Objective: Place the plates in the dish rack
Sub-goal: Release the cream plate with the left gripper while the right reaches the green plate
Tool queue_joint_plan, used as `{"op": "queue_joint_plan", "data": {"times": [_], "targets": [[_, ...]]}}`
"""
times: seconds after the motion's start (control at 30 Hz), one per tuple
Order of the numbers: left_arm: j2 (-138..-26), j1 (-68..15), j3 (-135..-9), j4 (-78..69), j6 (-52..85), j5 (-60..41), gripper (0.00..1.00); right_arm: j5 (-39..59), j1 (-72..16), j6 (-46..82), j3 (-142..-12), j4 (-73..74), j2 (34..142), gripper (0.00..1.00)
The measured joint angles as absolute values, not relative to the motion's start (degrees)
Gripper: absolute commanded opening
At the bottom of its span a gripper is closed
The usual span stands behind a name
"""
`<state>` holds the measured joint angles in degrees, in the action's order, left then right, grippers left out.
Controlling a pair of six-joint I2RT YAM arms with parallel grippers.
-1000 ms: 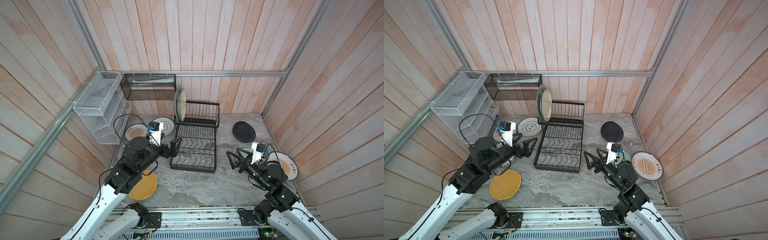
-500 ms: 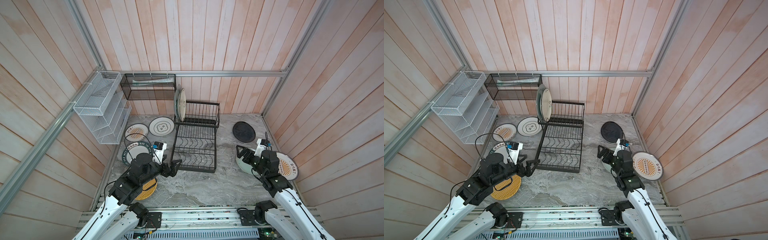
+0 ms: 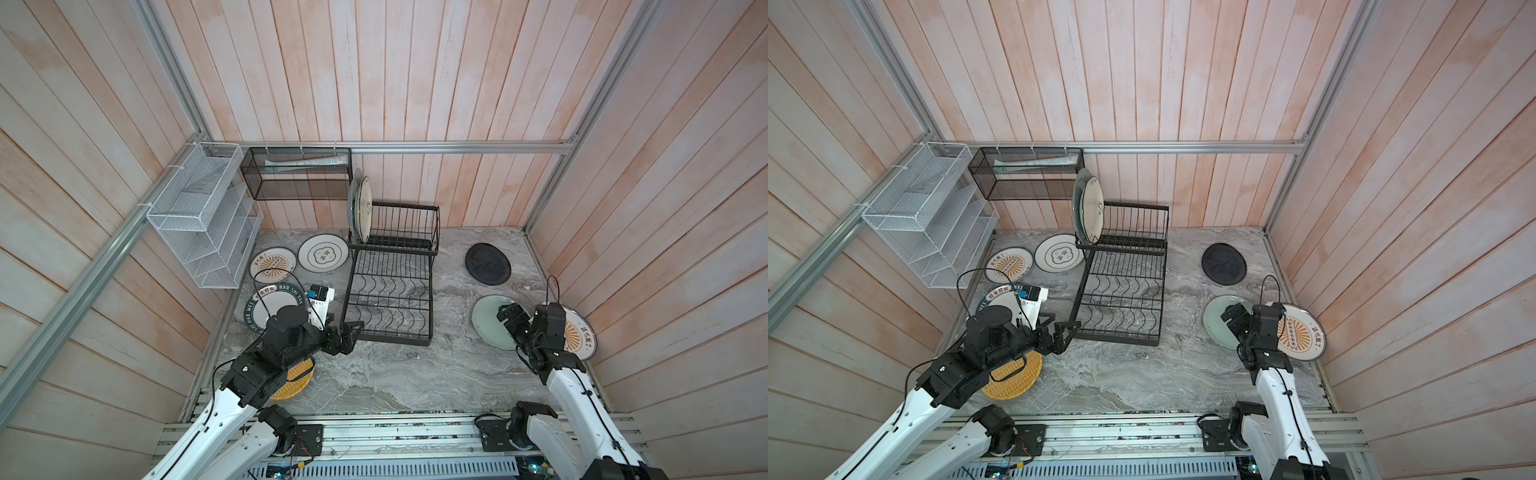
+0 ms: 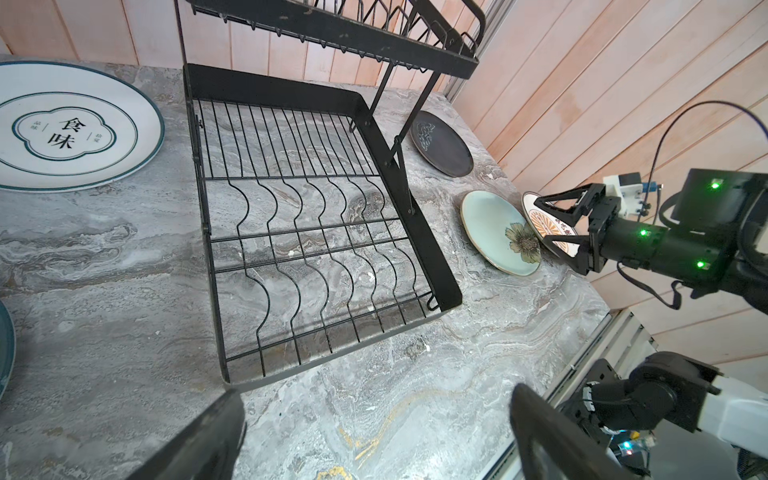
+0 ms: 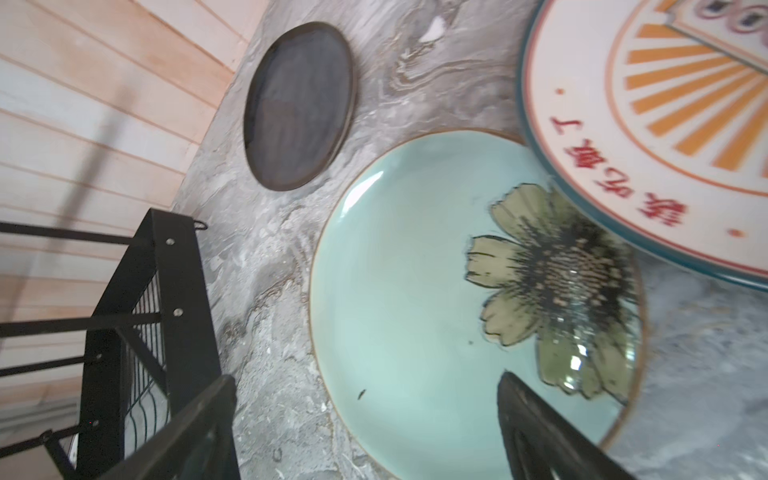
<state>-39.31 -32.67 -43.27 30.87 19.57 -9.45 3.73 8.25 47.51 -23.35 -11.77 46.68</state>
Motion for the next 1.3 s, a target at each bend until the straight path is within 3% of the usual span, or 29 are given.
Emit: {"op": "queue_joint_plan", "data": {"times": [0.23,0.37,0.63,1.07,1.3], "targets": [[-38.87,-32.69,-43.27,30.85,20.43,-11.81,1.00,7.88,22.63,47.48,-19.46,-13.67,45.30,0.91],[-38.28,-32.69,-42.78,30.59,22.24,-13.89,1.00,13.04,26.70,46.96,-17.12,-11.81,49.23,0.88],[-33.98,-32.77,-40.58,30.39,24.25,-14.13,1.00,18.61,27.05,46.46,-14.61,-4.51,53.47,0.86],[-33.98,-32.77,-40.58,30.15,25.10,-13.47,1.00,28.75,27.29,47.51,-10.87,8.99,60.23,0.59],[-33.78,-32.77,-40.36,30.04,25.12,-13.39,1.00,32.53,24.51,48.75,-9.82,15.97,65.08,0.55]]}}
